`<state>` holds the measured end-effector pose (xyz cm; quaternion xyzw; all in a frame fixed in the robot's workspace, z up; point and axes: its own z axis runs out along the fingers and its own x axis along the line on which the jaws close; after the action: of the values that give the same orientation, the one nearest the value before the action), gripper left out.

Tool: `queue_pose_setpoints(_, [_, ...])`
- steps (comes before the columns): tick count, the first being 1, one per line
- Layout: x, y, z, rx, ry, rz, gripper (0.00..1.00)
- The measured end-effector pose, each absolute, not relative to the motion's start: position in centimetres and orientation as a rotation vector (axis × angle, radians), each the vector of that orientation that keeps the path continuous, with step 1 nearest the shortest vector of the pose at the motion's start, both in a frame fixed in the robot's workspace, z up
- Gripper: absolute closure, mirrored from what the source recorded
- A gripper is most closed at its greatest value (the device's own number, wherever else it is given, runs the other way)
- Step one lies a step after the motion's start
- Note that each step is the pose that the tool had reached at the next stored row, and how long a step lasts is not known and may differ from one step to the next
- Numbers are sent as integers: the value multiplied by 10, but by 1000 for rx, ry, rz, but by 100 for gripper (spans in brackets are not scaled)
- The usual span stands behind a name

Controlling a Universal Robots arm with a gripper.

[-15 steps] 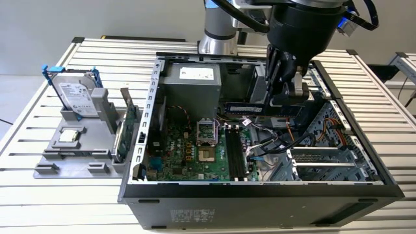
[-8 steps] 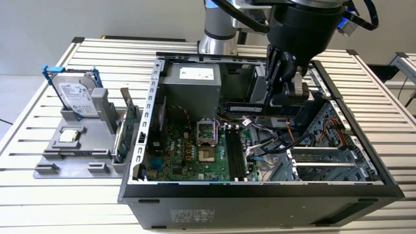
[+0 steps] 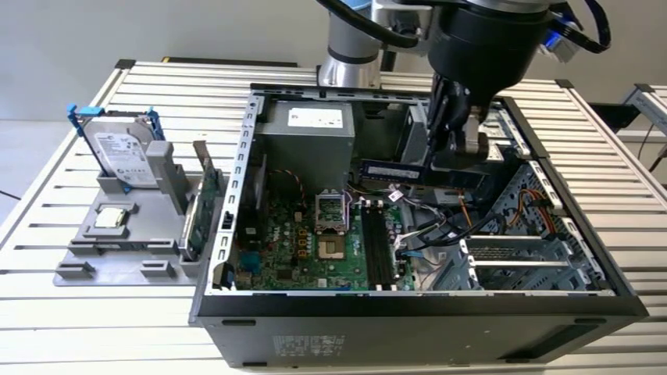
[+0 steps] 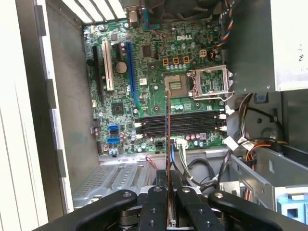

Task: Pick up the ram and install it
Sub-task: 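Insert the ram into the slot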

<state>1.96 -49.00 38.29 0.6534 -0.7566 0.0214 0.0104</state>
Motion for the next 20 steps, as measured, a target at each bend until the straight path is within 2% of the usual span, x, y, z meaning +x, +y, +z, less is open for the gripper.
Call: queue_pose_setpoints(20, [20, -490, 383, 1621, -2658, 61, 100])
